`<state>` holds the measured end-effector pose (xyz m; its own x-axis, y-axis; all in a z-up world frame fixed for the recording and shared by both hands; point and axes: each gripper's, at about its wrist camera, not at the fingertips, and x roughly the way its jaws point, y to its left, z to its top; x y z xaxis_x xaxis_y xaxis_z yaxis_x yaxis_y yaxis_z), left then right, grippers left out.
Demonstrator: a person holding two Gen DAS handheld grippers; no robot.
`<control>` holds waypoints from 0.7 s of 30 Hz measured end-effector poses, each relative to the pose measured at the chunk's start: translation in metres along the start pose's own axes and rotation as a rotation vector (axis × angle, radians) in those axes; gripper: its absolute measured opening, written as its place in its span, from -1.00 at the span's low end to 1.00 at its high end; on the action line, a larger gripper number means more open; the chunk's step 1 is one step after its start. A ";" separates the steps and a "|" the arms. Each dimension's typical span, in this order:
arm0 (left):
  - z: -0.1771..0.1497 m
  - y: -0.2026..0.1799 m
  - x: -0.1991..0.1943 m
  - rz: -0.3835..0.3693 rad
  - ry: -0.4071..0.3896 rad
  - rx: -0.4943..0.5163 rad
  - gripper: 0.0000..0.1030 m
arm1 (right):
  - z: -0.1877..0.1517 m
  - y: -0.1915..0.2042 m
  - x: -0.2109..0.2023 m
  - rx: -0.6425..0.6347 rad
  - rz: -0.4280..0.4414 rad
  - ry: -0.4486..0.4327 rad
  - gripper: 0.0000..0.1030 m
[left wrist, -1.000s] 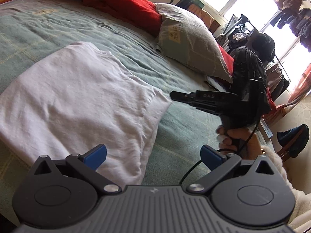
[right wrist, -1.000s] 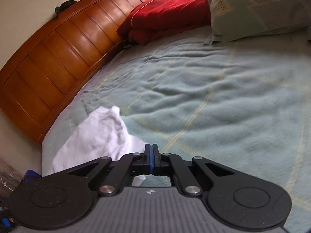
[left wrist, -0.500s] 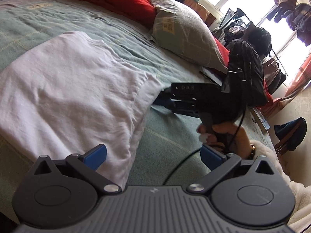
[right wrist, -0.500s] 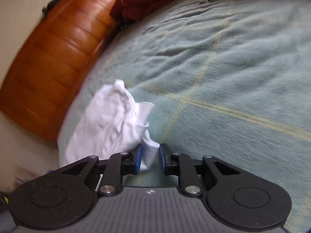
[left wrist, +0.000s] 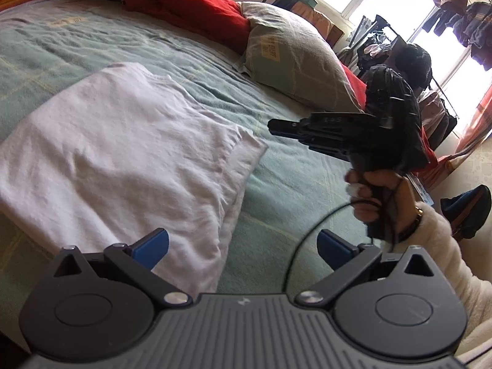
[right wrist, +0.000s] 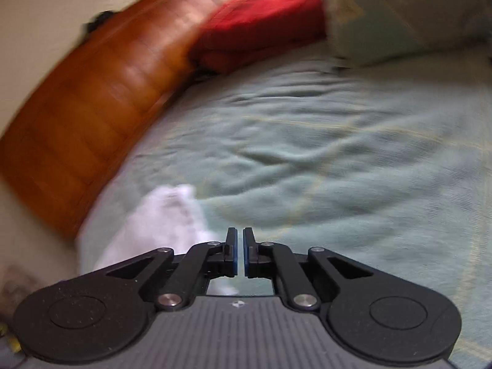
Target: Fold clothes
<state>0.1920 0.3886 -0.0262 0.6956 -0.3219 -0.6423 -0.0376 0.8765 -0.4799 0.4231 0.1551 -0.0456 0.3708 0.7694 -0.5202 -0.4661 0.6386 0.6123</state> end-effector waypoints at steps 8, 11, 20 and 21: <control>-0.019 0.019 0.021 -0.033 0.076 -0.043 0.97 | -0.037 0.039 0.047 -0.214 0.078 0.208 -0.84; -0.022 0.008 0.009 0.035 0.033 0.035 0.98 | -0.035 0.020 0.024 -0.132 0.128 0.190 -0.76; -0.019 -0.078 0.066 0.500 0.001 0.676 0.98 | -0.041 0.006 -0.046 -0.123 0.042 0.122 0.08; -0.020 -0.081 0.080 0.516 0.033 0.721 0.98 | -0.043 0.003 -0.049 -0.115 0.036 0.122 0.08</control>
<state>0.2360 0.2853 -0.0506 0.6956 0.1754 -0.6967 0.1283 0.9238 0.3608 0.3687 0.1183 -0.0439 0.2548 0.7799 -0.5717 -0.5689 0.5989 0.5636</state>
